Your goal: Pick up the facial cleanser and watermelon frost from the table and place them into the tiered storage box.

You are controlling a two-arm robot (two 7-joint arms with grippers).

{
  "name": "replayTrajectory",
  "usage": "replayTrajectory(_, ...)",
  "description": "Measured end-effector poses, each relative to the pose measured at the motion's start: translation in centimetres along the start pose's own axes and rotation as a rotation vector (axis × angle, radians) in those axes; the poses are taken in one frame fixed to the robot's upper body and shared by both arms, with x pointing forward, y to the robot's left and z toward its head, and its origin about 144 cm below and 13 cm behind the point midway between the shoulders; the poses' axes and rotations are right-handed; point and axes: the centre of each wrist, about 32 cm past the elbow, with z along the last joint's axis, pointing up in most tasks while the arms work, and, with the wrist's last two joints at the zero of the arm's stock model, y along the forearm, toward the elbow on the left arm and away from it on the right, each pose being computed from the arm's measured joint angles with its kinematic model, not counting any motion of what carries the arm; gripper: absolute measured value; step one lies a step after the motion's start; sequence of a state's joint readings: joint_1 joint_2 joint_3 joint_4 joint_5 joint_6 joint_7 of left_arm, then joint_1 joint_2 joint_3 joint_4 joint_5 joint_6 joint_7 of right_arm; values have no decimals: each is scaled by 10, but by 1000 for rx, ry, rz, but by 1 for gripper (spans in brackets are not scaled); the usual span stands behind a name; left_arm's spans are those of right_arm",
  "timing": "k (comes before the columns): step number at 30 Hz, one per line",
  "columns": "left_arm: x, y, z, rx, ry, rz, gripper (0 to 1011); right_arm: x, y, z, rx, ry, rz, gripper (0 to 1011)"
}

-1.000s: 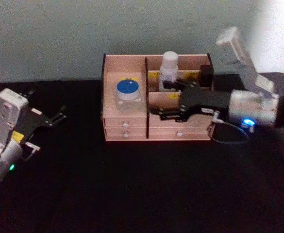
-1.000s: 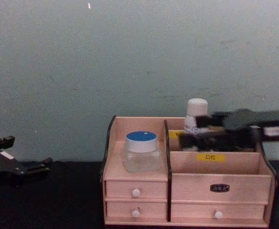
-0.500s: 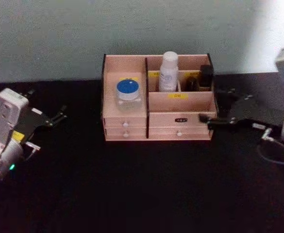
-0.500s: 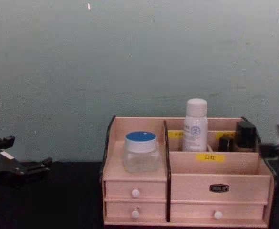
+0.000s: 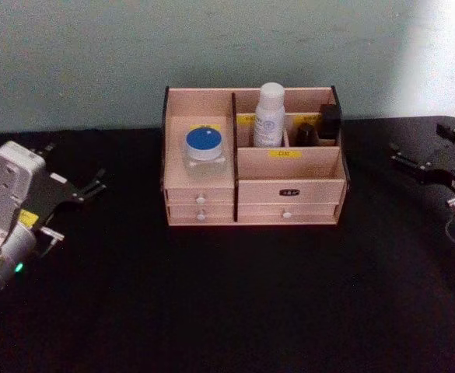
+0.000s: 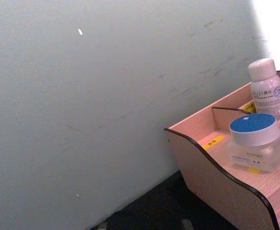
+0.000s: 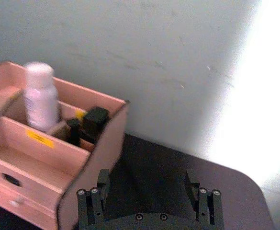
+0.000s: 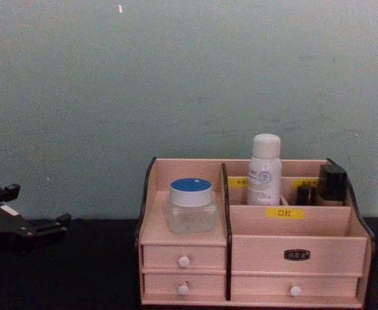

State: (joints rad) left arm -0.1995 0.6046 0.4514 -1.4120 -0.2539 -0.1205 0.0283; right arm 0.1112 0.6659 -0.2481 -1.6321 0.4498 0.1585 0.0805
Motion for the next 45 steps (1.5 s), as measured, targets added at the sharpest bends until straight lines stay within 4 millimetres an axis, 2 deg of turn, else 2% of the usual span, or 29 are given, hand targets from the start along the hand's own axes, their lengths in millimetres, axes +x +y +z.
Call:
replayTrajectory(11,0,0,0,0,0,0,1001,-17,21,-27,-72,-20,-88,1002)
replayTrajectory(45,0,0,0,0,0,0,1001,-18,22,-27,-77,-20,-86,1002)
